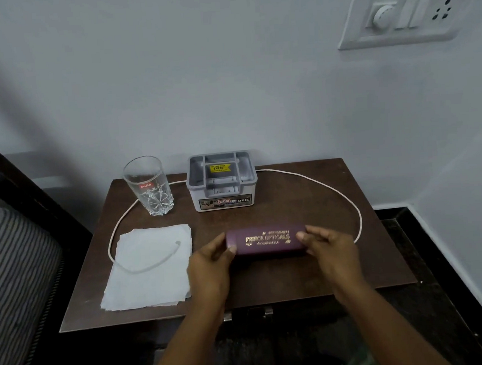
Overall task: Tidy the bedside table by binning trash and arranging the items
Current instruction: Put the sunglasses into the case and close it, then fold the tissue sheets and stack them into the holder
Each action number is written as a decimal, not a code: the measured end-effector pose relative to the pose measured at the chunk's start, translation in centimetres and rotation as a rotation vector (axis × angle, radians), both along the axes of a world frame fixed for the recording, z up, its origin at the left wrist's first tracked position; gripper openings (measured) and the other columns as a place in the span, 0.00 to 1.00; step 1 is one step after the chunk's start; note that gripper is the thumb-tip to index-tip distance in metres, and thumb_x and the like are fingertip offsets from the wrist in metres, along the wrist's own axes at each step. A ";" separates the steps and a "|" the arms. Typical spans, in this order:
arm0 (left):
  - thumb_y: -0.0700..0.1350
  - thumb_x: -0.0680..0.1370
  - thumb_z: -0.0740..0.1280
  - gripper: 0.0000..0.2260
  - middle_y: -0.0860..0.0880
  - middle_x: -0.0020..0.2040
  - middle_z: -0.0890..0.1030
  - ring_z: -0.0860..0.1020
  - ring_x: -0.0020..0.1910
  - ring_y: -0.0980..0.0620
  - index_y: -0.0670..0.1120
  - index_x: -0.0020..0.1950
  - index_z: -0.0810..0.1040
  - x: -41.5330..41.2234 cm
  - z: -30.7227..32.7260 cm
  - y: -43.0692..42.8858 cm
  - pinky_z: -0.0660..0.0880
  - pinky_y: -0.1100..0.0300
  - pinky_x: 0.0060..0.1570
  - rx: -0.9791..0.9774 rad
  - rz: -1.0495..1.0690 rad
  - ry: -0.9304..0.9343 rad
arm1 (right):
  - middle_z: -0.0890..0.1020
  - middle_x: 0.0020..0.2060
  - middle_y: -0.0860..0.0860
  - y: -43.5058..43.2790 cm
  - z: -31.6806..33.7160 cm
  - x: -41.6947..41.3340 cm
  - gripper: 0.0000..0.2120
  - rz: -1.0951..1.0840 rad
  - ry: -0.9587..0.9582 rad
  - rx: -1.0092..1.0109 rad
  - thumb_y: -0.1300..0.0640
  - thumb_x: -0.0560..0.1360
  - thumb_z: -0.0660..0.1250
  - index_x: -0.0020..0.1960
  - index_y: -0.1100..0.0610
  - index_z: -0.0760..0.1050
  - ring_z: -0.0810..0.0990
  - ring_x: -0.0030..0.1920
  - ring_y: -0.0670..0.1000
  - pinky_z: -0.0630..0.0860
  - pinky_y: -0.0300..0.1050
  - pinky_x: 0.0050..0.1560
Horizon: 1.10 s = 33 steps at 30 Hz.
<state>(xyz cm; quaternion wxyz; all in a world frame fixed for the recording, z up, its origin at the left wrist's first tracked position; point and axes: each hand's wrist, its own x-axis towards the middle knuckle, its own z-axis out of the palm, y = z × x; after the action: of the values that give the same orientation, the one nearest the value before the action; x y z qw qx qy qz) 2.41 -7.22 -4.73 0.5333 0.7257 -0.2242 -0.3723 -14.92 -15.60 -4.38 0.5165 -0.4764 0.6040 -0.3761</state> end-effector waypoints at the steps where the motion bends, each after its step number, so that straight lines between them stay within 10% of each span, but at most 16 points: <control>1: 0.38 0.75 0.69 0.17 0.45 0.54 0.83 0.80 0.55 0.48 0.45 0.63 0.78 -0.6 0.2 -1.0 0.75 0.50 0.61 0.004 -0.043 -0.053 | 0.82 0.47 0.56 -1.0 0.3 -0.6 0.18 -0.002 0.011 -0.001 0.62 0.70 0.72 0.58 0.64 0.77 0.81 0.46 0.52 0.78 0.49 0.55; 24: 0.38 0.76 0.67 0.22 0.49 0.65 0.76 0.72 0.65 0.55 0.43 0.70 0.70 -6.3 -1.7 -7.5 0.67 0.64 0.62 0.052 -0.285 -0.129 | 0.81 0.56 0.58 -5.7 0.5 -6.8 0.21 -0.102 0.318 -0.036 0.54 0.72 0.70 0.62 0.61 0.75 0.78 0.57 0.54 0.73 0.48 0.60; 33: 0.36 0.75 0.67 0.13 0.52 0.52 0.80 0.77 0.50 0.57 0.47 0.57 0.81 3.0 1.5 2.4 0.64 0.81 0.52 -0.060 -0.188 -0.693 | 0.79 0.56 0.48 4.0 1.6 0.9 0.14 0.112 0.348 -0.523 0.53 0.75 0.66 0.59 0.56 0.78 0.75 0.59 0.46 0.66 0.33 0.63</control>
<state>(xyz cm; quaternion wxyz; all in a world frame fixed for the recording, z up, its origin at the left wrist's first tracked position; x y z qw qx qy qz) 5.42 -4.81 -3.19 0.4101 0.7692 -0.4681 -0.1447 -14.05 -11.57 -2.83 0.2852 -0.6828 0.5389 -0.4026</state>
